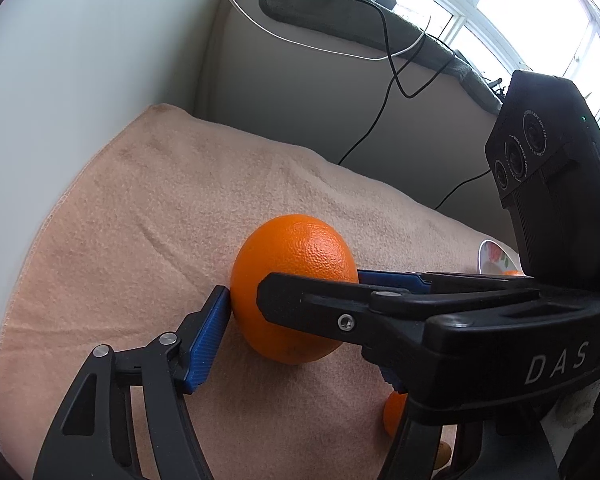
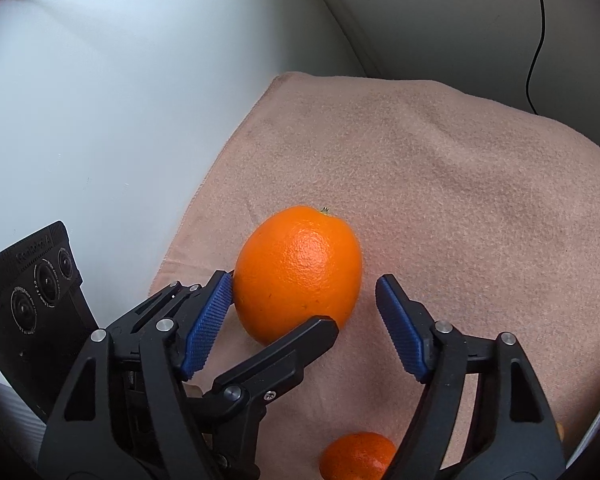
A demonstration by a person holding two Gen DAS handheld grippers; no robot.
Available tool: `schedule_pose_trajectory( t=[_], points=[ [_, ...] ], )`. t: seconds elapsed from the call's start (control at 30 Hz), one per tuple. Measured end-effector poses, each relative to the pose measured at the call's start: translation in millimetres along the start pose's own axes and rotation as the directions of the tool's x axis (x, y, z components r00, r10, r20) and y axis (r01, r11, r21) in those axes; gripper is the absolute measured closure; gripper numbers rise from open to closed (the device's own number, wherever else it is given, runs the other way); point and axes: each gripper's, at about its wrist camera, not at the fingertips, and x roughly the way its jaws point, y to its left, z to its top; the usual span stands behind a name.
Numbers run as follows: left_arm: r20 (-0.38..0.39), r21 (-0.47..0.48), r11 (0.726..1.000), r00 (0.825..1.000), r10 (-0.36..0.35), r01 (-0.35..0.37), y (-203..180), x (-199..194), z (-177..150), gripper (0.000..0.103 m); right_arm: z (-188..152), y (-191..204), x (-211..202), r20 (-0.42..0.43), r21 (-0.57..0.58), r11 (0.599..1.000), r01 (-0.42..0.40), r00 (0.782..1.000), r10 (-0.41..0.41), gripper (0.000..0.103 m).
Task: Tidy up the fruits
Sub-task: 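Close the right gripper around the smooth large orange, then lift and carry the smooth orange with the right gripper beside the first orange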
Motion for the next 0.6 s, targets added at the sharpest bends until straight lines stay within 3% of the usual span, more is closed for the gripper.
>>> schedule_pose_trajectory(
  t=[0.07, 0.6],
  points=[
    [0.0, -0.001, 1.0, 1.0, 0.001, -0.001, 0, 0, -1, 0.037, -1, 4, 5, -0.004, -0.001, 1.0, -0.007, 1.0, 0.007, 0.033],
    [0.003, 0.019, 1.0, 1.0, 0.004, -0.004, -15, -5, -9, 0.038, -12, 4, -8, 0.022, -0.01, 1.0, 0.013, 1.0, -0.012, 0.033]
  ],
)
